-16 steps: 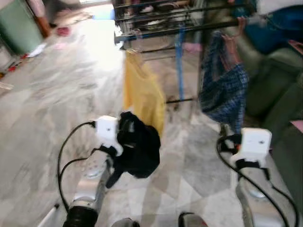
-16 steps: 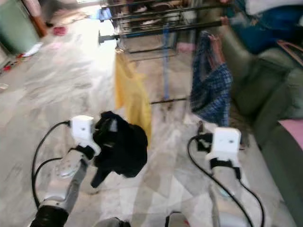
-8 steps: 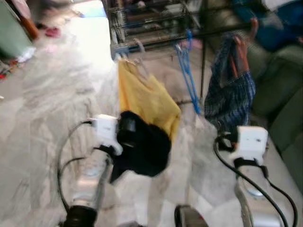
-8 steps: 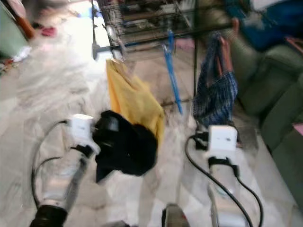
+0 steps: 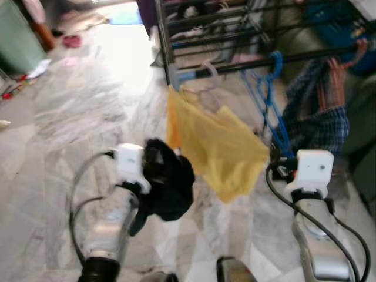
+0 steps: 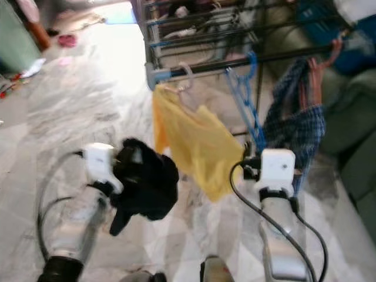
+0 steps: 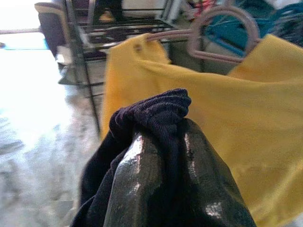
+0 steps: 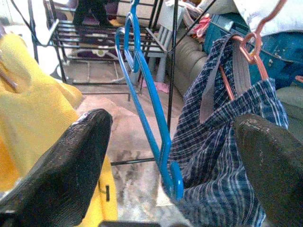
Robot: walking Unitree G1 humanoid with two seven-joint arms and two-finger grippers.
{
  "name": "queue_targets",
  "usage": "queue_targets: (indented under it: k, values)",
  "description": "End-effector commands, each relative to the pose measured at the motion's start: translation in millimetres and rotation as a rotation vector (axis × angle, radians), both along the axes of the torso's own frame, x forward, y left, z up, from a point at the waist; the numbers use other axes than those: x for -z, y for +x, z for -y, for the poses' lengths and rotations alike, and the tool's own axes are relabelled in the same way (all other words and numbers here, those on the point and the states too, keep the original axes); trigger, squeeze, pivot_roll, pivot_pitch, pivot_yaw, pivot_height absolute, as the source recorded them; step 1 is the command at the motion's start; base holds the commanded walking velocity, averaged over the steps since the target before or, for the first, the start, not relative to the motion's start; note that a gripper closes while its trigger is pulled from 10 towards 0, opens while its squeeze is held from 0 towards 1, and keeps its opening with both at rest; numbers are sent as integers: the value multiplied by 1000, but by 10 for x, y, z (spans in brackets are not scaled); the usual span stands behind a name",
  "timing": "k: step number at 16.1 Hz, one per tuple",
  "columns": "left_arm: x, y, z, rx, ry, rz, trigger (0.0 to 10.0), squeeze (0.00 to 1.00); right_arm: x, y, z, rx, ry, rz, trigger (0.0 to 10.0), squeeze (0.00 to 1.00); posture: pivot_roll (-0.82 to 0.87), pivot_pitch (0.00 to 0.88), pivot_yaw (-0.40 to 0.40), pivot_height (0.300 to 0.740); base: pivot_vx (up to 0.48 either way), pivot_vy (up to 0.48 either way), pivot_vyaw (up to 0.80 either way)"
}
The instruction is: Hang hanger
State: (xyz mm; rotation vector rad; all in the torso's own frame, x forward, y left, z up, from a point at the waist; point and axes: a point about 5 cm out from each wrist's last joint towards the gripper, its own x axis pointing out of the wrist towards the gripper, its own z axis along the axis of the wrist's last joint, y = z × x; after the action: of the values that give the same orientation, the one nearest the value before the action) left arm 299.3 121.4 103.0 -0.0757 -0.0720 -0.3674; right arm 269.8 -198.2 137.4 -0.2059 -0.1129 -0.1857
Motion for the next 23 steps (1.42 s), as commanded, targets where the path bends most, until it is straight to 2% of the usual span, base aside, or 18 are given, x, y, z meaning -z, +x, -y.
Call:
queue_targets:
  k: [1, 6, 10, 12, 16, 20, 21, 23]
  values:
    - [-24, -15, -72, -23, 12, 16, 10000, 0, -26, 20, 54, 21, -7, 1, 10000, 0, -168, 196, 63, 740, 0, 0, 0]
    - [-32, -57, 19, 32, 25, 27, 10000, 0, -189, 156, 240, 78, -69, 20, 10000, 0, -169, 219, 53, 740, 0, 0, 0]
    - [-14, -118, 56, 73, 14, 11, 10000, 0, -198, 320, 363, 100, -66, -52, 10000, 0, -164, 259, 54, 740, 0, 0, 0]
    - [-24, -153, 58, 95, 13, 8, 10000, 0, -232, 480, 446, 81, -75, -115, 10000, 0, -157, 292, 55, 740, 0, 0, 0]
    - [-27, -220, 21, 112, 36, -3, 10000, 0, -343, 803, 443, -9, -96, -175, 10000, 0, -127, 338, 64, 740, 0, 0, 0]
    - [-45, -235, -9, 109, 47, -7, 10000, 0, -423, 988, 445, -64, -49, -206, 10000, 0, -110, 345, 65, 740, 0, 0, 0]
    - [-51, -242, -29, 103, 54, -9, 10000, 0, -512, 1090, 454, -95, -64, -218, 10000, 0, -95, 348, 63, 740, 0, 0, 0]
    - [-53, -252, -43, 100, 59, -15, 10000, 0, -583, 1169, 468, -118, -88, -230, 10000, 0, -87, 346, 62, 740, 0, 0, 0]
